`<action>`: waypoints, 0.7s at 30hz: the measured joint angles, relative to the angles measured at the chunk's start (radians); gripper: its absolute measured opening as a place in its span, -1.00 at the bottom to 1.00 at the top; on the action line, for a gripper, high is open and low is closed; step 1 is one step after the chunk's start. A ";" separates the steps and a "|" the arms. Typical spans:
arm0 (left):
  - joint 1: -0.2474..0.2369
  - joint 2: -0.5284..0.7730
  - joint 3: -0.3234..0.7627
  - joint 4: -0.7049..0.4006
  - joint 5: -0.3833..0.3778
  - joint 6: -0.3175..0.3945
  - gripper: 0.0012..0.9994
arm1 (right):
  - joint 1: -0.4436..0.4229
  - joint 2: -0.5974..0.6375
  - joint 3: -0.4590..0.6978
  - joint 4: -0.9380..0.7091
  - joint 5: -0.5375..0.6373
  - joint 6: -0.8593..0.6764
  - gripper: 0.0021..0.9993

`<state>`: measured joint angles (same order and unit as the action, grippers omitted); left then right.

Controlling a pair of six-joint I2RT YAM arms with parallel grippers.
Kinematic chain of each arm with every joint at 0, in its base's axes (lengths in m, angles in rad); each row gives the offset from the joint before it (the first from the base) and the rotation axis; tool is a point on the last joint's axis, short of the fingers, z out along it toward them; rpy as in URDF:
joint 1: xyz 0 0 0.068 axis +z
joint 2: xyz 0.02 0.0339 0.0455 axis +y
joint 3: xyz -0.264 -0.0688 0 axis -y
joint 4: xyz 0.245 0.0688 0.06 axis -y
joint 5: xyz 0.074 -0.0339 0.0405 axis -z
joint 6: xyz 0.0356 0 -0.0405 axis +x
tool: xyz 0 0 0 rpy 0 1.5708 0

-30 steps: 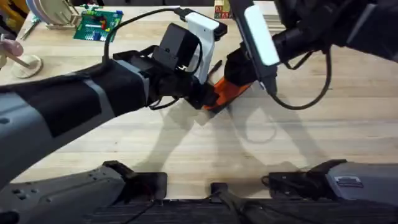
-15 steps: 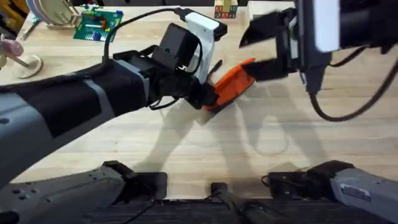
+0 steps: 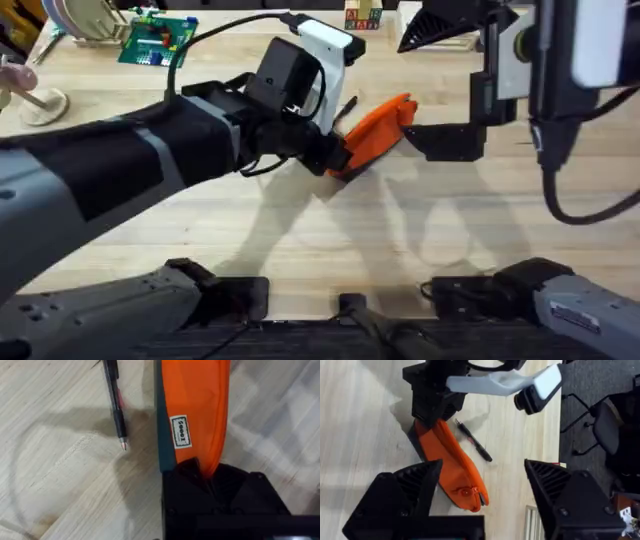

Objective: Unzip the bag, pick up the pens from the table one at a time and place them inside, then zip the bag closed.

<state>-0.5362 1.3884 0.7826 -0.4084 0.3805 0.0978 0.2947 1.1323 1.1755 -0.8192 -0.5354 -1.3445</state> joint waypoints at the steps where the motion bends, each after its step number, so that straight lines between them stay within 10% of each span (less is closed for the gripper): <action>1: 0.000 0.000 0.000 0.000 0.000 0.000 -0.92 | 0.000 -0.006 0.000 -0.003 0.000 0.002 1.00; 21: 0.000 0.000 0.000 0.000 0.000 0.000 -0.92 | 0.000 -0.187 0.000 -0.097 0.197 0.332 1.00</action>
<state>-0.5362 1.3884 0.7826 -0.4084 0.3806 0.0978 0.2947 0.9450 1.1755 -0.9157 -0.3387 -1.0128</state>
